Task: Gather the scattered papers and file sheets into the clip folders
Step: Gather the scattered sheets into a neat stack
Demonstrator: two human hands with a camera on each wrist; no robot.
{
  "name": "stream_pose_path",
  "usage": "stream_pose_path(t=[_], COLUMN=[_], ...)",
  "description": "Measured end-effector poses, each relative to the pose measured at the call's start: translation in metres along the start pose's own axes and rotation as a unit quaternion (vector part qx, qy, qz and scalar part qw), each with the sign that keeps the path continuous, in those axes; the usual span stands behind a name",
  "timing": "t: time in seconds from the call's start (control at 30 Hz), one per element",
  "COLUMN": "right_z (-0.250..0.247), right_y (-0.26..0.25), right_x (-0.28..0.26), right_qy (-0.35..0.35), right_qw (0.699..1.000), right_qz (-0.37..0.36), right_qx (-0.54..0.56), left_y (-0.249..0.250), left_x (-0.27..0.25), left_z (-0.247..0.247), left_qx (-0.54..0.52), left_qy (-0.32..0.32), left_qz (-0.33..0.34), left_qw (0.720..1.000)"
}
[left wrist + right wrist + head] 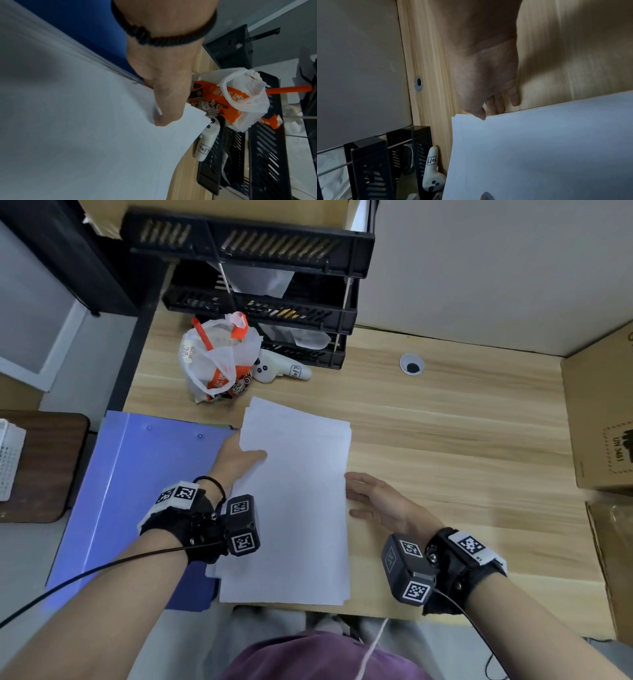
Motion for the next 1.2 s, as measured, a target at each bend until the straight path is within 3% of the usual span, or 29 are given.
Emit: stream_pose_path(t=[0.2,0.4,0.67,0.8,1.03,1.2], right_z=[0.003,-0.017,-0.088,-0.145,-0.210,-0.239], right_y=[0.008,0.019,0.027,0.039,0.000,-0.080], right_x=[0.007,0.011,-0.010,-0.019,-0.049,-0.090], right_qy=[0.026,0.082,0.130,0.172,0.216,0.277], right_qw=[0.999,0.996,0.984,0.969,0.967,0.923], right_qz=[-0.013,-0.041,-0.045,-0.025,-0.050,-0.203], right_qx=[-0.014,0.005,0.113,0.174,0.128,0.176], left_y=[-0.026,-0.011,0.039,0.062,0.118,0.205], left_x=[-0.028,-0.053,-0.084,-0.100,-0.121,-0.148], left_z=[0.004,0.029,0.098,0.151,0.222,0.218], left_qx=[-0.034,-0.054,-0.138,-0.134,-0.064,-0.164], left_qy=[-0.020,0.024,-0.115,-0.101,-0.064,-0.031], left_qz=[-0.033,0.005,0.001,0.018,0.101,0.223], left_qw=[0.999,0.998,0.984,0.986,0.991,0.960])
Point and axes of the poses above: each hand's wrist, its own x-axis towards the middle knuckle, its own z-axis out of the palm, y = z × x, the point moved 3 cm from there along x, towards the middle knuckle, and after that the axes turned 9 degrees about y, right-handed, at the moved point
